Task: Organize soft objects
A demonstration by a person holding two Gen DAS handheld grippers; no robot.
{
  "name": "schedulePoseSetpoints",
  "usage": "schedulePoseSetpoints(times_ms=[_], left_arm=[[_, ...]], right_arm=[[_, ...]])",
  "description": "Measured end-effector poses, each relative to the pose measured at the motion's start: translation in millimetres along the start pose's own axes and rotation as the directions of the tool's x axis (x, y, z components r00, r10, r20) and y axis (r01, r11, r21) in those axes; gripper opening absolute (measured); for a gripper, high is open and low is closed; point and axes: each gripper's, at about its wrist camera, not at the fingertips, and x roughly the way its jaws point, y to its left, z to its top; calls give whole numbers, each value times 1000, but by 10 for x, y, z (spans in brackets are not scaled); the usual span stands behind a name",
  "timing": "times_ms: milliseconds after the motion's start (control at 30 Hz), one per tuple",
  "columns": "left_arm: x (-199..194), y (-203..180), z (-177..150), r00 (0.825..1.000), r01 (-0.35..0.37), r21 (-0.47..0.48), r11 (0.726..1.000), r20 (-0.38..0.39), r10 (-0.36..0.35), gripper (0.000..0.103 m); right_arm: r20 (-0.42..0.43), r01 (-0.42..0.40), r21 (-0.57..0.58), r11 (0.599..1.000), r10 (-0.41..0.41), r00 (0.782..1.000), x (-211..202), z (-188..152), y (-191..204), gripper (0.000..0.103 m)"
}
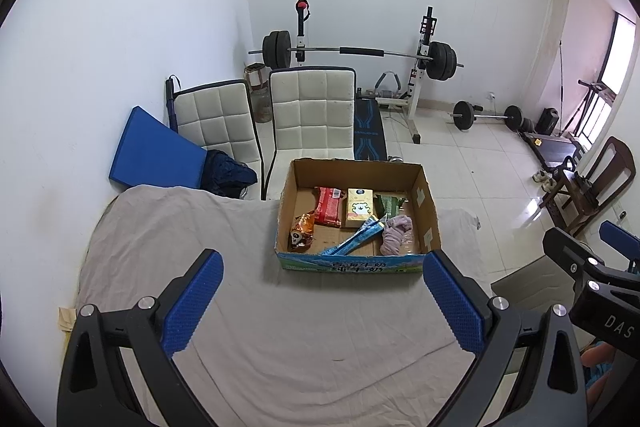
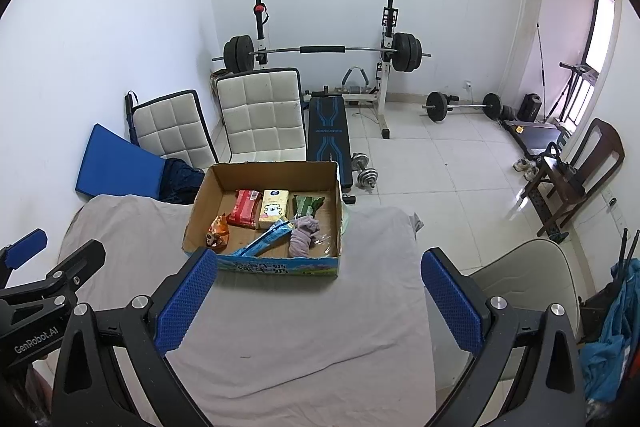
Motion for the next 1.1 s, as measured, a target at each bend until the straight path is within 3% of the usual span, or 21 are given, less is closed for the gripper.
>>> schedulePoseSetpoints(times_ms=[1100], left_arm=[[-3,14,36,1000,-10,-12,1000,20,10,102]], right_arm=[[18,18,-3,1000,-18,1000,-60,32,49,103]])
